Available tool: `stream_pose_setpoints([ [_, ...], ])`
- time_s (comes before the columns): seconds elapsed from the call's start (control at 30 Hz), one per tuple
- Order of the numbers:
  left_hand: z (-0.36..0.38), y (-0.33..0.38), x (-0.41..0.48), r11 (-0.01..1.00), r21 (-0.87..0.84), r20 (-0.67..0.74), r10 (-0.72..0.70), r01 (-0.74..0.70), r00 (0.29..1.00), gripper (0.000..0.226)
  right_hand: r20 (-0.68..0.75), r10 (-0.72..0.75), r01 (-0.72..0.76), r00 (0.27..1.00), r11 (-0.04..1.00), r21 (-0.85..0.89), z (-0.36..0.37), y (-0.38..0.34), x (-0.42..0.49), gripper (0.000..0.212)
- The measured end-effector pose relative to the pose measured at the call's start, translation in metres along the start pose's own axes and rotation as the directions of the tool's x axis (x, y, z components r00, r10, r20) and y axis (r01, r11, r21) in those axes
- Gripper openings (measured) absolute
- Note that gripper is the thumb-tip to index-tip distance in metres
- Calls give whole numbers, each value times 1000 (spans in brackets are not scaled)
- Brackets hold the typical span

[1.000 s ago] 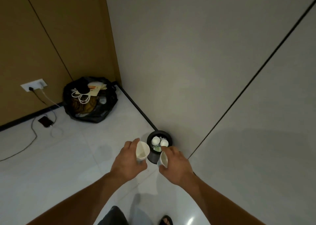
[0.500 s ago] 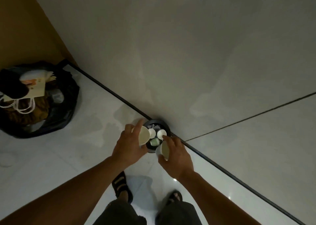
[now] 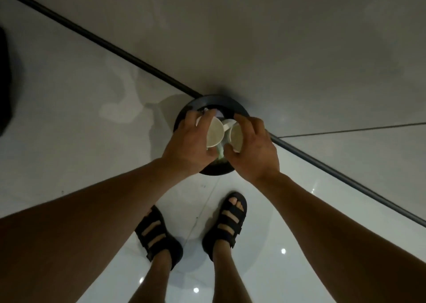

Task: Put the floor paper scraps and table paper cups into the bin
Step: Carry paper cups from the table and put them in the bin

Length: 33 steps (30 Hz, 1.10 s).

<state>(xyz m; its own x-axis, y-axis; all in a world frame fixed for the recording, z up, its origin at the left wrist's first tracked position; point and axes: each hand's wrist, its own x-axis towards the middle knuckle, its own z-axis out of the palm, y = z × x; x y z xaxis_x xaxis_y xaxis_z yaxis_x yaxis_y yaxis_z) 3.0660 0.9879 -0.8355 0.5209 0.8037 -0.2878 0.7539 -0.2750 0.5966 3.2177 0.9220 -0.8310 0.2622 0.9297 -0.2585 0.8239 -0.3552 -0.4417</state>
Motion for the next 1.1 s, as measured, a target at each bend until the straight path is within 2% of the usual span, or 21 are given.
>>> stream_pose_setpoints([
  [0.2, 58, -43, 18, 976, 192, -52, 117, -105, 992, 80, -35, -81, 79, 996, 995, -60, 54, 41, 31, 71],
  [0.33, 66, -63, 28, 934, 351, -57, 90, -64, 994, 80, -44, -161, 155, 986, 981, -117, 62, 51, 47, 77],
  [0.43, 72, -72, 35, 886, 459, -85, 112, -61, 990, 79, -53, -249, 236, 967, 955, -181, 72, 55, 52, 72],
  [0.5, 77, -76, 37, 880, 472, -79, 101, -52, 992, 85, -45, -258, 243, 965, 946, -213, 80, 59, 53, 74],
  [0.63, 87, -82, 33, 843, 531, -28, 127, -92, 992, 90, 66, -286, 291, 956, 897, -333, 96, 71, 50, 89],
  [0.73, 92, -85, 32, 789, 592, 15, 193, -164, 981, 83, 27, -305, 297, 952, 896, -330, 102, 74, 49, 89],
  [0.83, 93, -87, 35, 789, 590, 21, 199, -173, 980, 83, 12, -317, 302, 948, 889, -344, 105, 74, 50, 88],
  [1.1, 86, -86, 34, 791, 589, 52, 168, -167, 984, 87, 139, -286, 318, 948, 872, -371, 101, 74, 51, 98],
])
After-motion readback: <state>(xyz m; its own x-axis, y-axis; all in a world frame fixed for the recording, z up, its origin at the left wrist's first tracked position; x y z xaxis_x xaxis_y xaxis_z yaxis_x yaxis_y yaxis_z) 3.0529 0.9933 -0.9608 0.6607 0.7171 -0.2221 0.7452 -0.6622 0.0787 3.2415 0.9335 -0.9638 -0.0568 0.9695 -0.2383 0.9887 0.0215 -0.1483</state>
